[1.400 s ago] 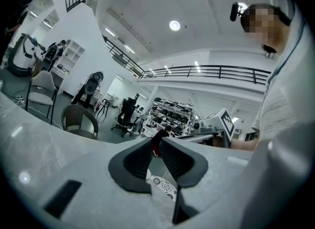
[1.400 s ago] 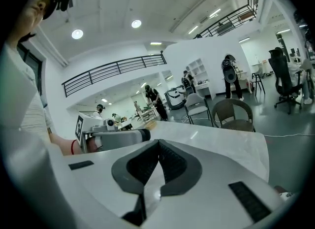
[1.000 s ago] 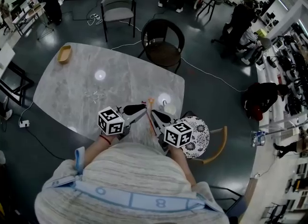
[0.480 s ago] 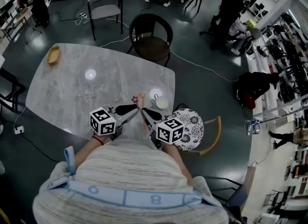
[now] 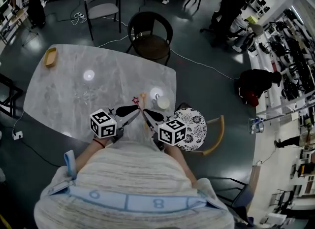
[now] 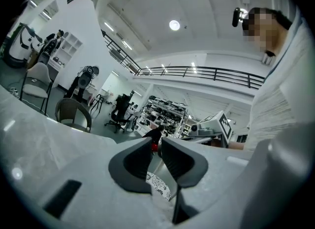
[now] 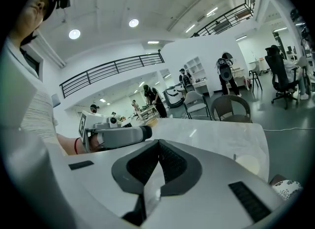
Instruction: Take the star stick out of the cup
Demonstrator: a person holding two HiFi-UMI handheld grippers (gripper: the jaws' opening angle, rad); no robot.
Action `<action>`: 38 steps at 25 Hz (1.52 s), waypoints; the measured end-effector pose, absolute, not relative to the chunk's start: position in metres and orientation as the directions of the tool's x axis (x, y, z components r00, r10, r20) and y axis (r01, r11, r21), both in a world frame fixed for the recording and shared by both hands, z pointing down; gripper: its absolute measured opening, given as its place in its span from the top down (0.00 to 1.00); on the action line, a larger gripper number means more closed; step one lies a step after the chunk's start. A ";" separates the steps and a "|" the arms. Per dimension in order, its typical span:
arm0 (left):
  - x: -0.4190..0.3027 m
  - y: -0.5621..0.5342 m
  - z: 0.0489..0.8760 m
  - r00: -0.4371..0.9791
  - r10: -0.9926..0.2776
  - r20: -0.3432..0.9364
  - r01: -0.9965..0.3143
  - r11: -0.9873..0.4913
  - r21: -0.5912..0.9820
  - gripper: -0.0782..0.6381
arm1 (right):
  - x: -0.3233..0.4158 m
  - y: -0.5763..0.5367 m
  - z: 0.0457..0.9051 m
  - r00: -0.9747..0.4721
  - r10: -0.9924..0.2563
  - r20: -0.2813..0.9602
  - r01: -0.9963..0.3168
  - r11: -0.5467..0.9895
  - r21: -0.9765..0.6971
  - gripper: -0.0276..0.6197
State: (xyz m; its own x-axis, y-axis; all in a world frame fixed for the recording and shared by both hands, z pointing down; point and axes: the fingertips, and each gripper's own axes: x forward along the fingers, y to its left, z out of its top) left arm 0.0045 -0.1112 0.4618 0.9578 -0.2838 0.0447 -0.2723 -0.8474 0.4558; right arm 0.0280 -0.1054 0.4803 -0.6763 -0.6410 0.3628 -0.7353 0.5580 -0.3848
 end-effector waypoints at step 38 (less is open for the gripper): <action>-0.024 -0.119 0.513 0.919 -0.362 0.157 -0.386 -0.744 0.546 0.81 | 0.049 -0.117 0.573 -0.652 -0.535 0.537 -0.758 0.487 -0.435 0.94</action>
